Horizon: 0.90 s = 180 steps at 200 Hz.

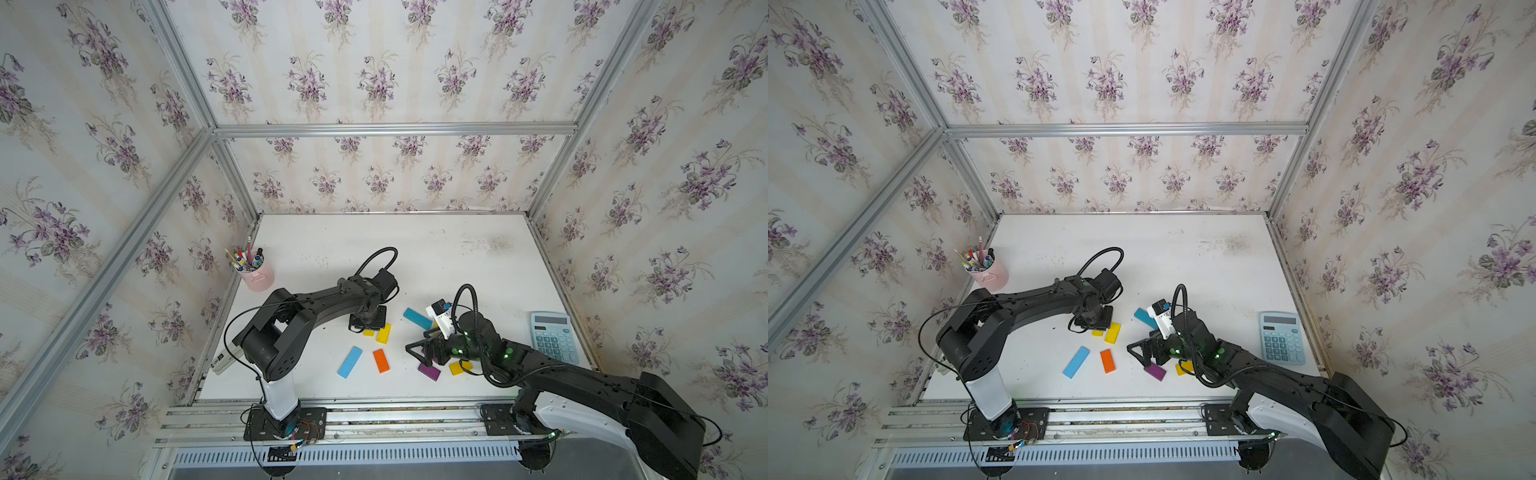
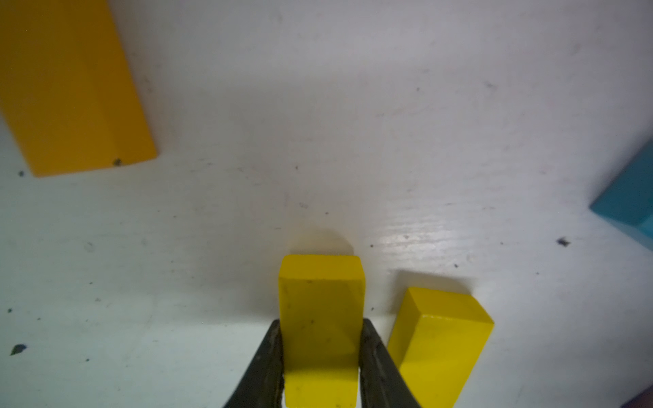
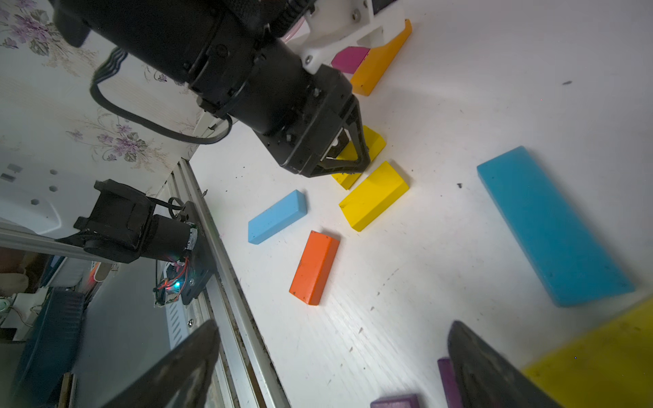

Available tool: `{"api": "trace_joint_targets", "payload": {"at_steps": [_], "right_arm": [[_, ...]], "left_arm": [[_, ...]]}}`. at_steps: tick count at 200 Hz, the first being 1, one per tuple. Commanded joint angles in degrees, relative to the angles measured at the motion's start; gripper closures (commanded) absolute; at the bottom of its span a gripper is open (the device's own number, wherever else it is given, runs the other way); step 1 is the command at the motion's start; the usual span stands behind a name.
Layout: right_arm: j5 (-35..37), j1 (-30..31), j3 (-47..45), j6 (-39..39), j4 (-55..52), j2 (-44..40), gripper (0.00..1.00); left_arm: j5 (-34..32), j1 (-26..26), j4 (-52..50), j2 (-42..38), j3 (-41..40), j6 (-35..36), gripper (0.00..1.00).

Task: Assemble the letter t with building blocks
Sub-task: Pick up the building block from the center of the board, then assemble the building block at the center of the board.

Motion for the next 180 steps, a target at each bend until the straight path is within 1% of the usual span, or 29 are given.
{"api": "trace_joint_targets", "payload": {"at_steps": [1,20,42,67,80,90,108,120,137,161,180], "right_arm": [[-0.5,0.1,1.2,-1.5,0.7,0.7,0.0],[-0.6,-0.1,2.8,-2.9,0.2,2.1,0.0],[-3.3,-1.3,5.4,-4.6,0.3,4.8,0.0],[-7.4,-5.7,8.5,-7.5,-0.5,7.2,0.0],[-9.4,-8.3,11.3,-9.8,-2.7,8.6,0.0],[-10.5,-9.9,13.8,-11.5,-4.5,9.8,0.0],[-11.9,-11.8,17.6,-13.5,-5.6,12.1,0.0],[-12.8,-12.7,19.7,-14.3,-5.5,14.1,0.0],[-14.6,-13.9,22.4,-14.4,-4.5,17.2,0.0],[-15.9,-14.5,23.8,-14.7,-1.9,20.7,0.0],[-16.8,-14.8,23.8,-15.8,-1.1,23.1,0.0]], "left_arm": [[-0.8,0.1,-2.4,-0.3,2.0,5.5,0.75],[-0.9,0.2,-4.4,-0.5,5.8,12.6,0.75],[-1.1,1.2,-6.8,0.1,11.0,21.7,0.75],[0.4,3.1,-6.8,1.0,15.6,31.7,0.75],[2.2,4.1,-6.2,1.6,17.6,36.7,0.75],[2.4,4.2,-5.8,2.0,18.9,40.9,0.75],[2.7,4.4,-4.9,2.4,20.3,49.1,0.73],[4.2,4.9,-4.2,2.8,20.7,54.2,0.73],[6.9,6.3,-5.3,4.1,23.1,59.0,0.73],[10.3,9.2,-7.9,6.4,27.4,64.7,0.73],[11.8,11.4,-6.9,7.2,28.7,69.6,0.72]]}}
